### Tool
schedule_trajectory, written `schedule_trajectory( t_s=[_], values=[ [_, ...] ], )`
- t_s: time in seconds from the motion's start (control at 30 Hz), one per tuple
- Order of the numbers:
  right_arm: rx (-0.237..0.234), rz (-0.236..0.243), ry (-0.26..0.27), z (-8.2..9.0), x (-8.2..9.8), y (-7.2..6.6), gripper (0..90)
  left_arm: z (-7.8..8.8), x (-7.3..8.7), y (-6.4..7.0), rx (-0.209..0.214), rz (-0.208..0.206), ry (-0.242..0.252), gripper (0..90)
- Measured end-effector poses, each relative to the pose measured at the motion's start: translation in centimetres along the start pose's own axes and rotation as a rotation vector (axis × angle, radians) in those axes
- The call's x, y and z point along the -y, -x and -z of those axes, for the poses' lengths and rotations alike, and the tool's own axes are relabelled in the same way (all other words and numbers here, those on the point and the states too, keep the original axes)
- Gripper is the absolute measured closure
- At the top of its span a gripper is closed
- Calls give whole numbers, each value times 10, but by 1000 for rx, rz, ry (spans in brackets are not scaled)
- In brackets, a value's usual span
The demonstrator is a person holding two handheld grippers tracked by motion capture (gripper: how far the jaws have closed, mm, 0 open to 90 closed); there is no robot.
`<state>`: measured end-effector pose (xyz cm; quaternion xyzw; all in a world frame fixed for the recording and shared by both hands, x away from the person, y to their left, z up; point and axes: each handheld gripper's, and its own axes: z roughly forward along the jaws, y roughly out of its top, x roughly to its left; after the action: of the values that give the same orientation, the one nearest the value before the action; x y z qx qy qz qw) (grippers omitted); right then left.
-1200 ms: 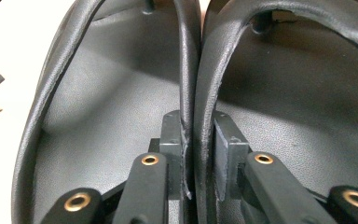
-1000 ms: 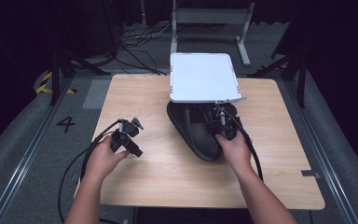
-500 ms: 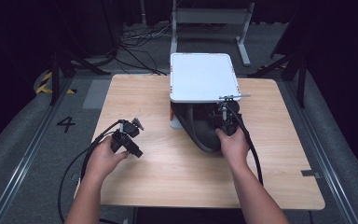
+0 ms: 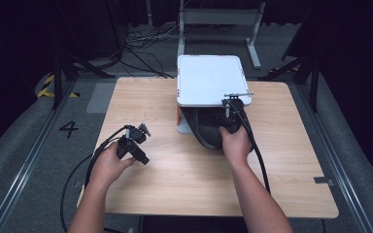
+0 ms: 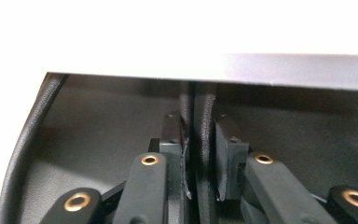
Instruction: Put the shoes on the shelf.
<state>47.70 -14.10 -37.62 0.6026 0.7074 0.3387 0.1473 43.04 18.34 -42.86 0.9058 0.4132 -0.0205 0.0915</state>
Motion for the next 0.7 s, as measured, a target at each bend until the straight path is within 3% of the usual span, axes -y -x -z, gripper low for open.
schedule_trajectory(
  t_s=[0.2, 0.33, 0.6, 0.67, 0.7],
  values=[
    [38, -26, 20, -16, -4, -8, 764, -1, 0, 1, 7, 5, 5, 436],
    [76, -20, 32, -25, -8, -14, 763, -1, -1, 1, 4, -3, 1, 436],
    [105, -17, 45, -40, -9, -15, 743, -2, -1, 2, 7, -6, 0, 436],
    [84, -7, 51, -45, -8, -16, 621, -1, -1, 3, -3, -14, 0, 436],
    [42, 18, 85, -44, -7, -17, 528, -1, -1, 3, 2, -16, 0, 436]
  ],
)
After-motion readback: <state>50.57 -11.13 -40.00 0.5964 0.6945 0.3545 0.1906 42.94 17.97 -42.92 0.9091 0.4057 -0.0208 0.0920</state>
